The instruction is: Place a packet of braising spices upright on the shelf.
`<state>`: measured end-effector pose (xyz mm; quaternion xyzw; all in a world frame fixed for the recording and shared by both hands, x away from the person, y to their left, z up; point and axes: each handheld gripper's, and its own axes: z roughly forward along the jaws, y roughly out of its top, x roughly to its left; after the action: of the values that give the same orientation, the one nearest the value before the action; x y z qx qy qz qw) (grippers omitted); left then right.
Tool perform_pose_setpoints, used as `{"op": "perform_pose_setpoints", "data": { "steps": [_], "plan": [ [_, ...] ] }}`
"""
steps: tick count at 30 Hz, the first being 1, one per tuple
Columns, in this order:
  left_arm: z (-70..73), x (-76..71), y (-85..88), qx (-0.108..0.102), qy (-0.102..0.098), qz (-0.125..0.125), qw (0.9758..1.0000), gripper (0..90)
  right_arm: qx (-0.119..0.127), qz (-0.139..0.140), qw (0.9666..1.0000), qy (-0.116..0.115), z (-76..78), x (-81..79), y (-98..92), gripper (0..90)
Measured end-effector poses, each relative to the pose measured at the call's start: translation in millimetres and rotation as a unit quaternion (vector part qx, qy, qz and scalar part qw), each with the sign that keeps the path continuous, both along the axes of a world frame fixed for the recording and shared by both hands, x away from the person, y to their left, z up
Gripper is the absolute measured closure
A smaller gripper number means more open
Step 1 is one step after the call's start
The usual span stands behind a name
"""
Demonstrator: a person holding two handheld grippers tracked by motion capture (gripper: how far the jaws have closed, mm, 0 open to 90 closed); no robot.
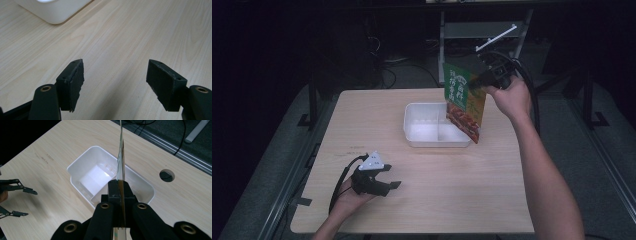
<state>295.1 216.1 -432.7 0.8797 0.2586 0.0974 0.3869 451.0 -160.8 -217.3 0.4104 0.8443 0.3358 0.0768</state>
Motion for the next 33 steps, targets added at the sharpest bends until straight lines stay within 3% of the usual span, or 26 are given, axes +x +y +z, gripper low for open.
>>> {"op": "perform_pose_setpoints", "data": {
  "steps": [13, 22, 33],
  "plan": [
    [0.3, -0.1, 0.0, 0.001, 0.000, -0.001, 1.0000, 30.0, -0.006, 0.000, 0.9999, -0.009, 3.9, 8.8, 15.4, 90.0],
    [0.8, 0.0, 0.7, -0.002, 0.001, -0.001, 1.0000, 30.0, -0.010, -0.003, 0.9999, -0.010, -8.1, 24.6, 26.5, 90.0],
    [0.7, 0.0, 0.6, -0.003, 0.000, -0.001, 1.0000, 30.0, -0.019, -0.006, 0.9996, -0.018, -20.4, 31.3, 32.9, 90.0]
  ]
}}
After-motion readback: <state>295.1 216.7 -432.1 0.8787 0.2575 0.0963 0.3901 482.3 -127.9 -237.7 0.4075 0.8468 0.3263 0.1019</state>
